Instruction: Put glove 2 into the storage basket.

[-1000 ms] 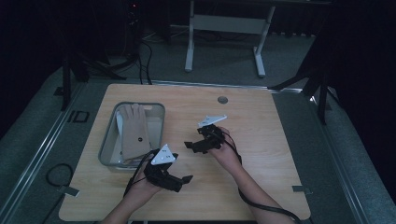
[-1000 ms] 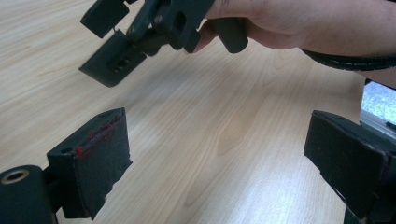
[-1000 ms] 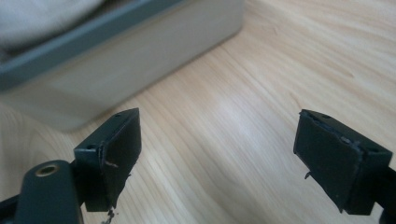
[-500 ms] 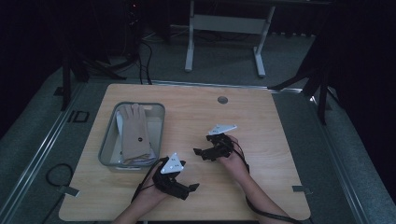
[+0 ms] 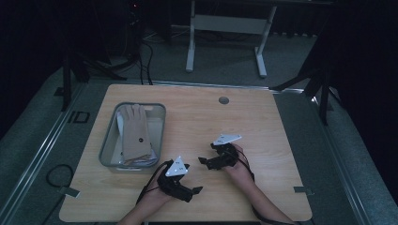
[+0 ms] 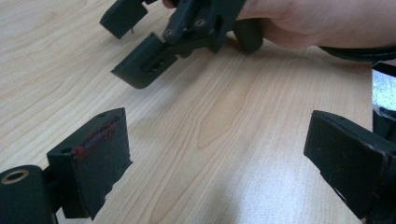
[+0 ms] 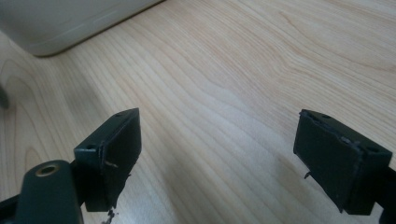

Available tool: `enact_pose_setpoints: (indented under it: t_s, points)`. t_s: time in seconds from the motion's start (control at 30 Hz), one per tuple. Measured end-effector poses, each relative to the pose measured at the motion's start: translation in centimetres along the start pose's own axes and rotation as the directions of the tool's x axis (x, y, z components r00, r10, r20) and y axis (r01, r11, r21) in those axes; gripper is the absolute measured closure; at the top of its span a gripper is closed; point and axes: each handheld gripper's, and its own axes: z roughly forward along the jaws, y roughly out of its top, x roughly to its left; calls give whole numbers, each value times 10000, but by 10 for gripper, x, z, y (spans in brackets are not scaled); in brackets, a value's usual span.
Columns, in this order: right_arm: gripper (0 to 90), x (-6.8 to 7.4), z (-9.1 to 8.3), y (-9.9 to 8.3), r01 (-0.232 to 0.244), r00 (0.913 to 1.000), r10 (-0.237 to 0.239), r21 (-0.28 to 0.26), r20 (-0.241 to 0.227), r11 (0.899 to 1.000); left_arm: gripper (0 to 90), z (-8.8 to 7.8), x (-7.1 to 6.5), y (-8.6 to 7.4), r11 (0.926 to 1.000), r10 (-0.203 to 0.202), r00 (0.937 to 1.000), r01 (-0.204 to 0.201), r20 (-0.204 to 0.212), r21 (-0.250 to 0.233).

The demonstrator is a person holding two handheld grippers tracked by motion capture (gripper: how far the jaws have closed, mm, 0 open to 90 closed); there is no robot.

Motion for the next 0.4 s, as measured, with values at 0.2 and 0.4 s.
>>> enact_pose_setpoints:
  t_s: [0.2,0.4]
  points:
    - [149,3,-3,-4,161,9999,-161,-28,-19,9999,70,3,1,-4,10000,89,9999,-89,103,3]
    - [149,2,-3,-5,128,9999,-127,-76,83,9999,70,3,2,-6,10000,-44,9997,45,220,-29]
